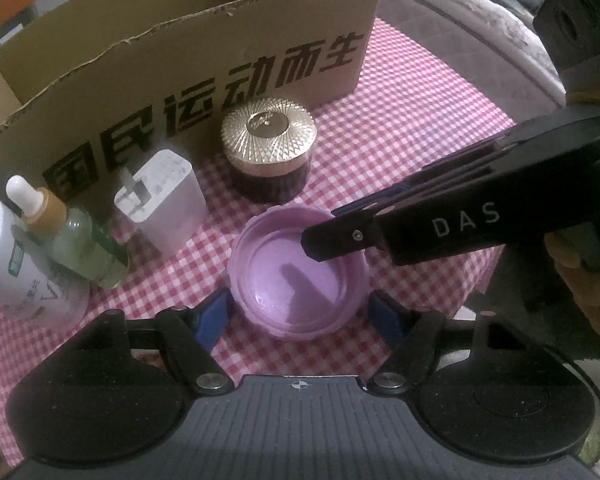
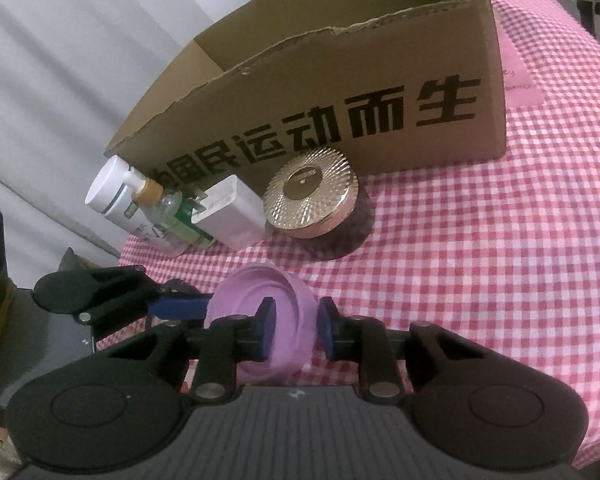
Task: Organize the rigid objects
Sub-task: 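Return the right gripper to the table and grasp the pink bowl's rim, then lift the pink bowl with the right gripper toward the box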
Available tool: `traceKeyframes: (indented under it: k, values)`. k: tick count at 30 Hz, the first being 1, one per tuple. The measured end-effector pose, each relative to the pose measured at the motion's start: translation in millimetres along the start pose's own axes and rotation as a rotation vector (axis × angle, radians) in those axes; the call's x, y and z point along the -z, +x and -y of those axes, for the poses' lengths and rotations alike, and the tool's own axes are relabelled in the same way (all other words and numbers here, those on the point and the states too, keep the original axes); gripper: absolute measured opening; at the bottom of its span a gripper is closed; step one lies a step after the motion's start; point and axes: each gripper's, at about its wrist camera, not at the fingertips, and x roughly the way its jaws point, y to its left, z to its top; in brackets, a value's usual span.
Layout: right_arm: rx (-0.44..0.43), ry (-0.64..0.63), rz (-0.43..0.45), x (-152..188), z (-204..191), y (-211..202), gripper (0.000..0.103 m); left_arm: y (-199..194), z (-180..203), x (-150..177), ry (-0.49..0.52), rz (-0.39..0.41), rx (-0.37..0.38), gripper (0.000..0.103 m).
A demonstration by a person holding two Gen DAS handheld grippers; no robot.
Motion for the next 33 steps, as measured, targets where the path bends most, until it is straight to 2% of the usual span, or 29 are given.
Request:
traceKeyframes:
  k: [11,20,25,33]
  values:
    - [0.006,-0.002,-0.005,-2,2,2,0.025,9,4,-9,0.016,0.011,-0.040,0.074]
    - [0.009,-0.012,0.007,-1,0,0,0.025,1,4,-9,0.006,0.049,-0.040,0.072]
    - [0.013,-0.033,0.041,0,-13,-13,0.025,-22,4,-6,0.000,0.098,-0.048,0.072]
    - [0.002,-0.139,0.154,-18,-54,-56,0.025,-85,-2,-21,0.001,0.249,-0.090,0.072]
